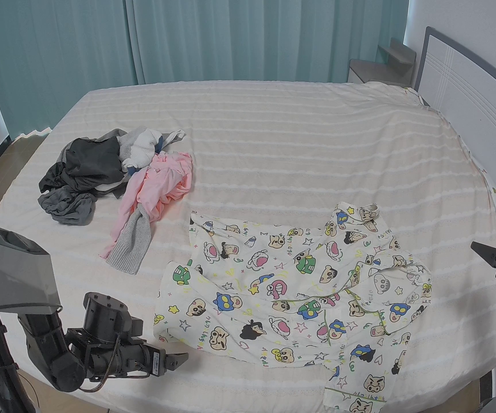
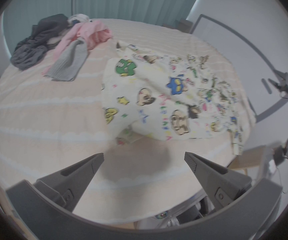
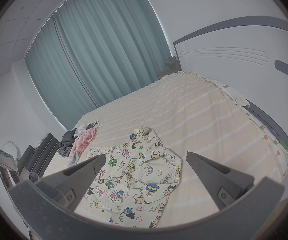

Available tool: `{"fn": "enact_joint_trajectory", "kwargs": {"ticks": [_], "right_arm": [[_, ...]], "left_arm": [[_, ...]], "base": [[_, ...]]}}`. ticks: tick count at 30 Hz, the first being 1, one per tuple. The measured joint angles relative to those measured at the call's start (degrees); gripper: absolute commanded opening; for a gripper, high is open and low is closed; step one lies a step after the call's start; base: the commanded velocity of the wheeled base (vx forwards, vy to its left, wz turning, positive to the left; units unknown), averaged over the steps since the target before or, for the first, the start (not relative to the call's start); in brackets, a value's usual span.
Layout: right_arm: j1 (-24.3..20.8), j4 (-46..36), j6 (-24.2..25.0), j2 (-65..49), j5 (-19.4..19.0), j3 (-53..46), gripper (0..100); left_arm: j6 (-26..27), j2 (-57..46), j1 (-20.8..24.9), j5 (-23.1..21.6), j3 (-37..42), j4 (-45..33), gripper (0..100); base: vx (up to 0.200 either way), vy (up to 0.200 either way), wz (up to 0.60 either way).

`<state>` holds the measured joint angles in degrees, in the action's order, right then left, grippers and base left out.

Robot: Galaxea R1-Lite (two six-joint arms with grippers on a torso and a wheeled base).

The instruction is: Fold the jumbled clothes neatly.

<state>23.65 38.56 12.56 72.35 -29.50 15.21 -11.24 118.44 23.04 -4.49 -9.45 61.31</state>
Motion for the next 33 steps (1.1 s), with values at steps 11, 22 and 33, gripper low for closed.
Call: {"fn": "enact_joint_trajectory", "kwargs": {"ticks": [11, 22, 33], "right_arm": [[0.0, 0.0, 0.0, 0.0, 0.0, -0.1, 100], [0.0, 0.2, 0.0, -0.2, 0.0, -0.3, 100], [0.0, 0.2, 0.0, -0.2, 0.0, -0.3, 100]], "left_arm": [[-1.7, 8.8, 2.0, 9.0, 2.7, 14.0, 100], [-1.7, 15.8, 2.8, 14.1, 2.8, 23.4, 100], [-1.4, 17.8, 2.9, 14.8, 1.1, 24.1, 100]], "base": [[0.0, 0.0, 0.0], [0.0, 0.0, 0.0], [0.0, 0.0, 0.0]]}}
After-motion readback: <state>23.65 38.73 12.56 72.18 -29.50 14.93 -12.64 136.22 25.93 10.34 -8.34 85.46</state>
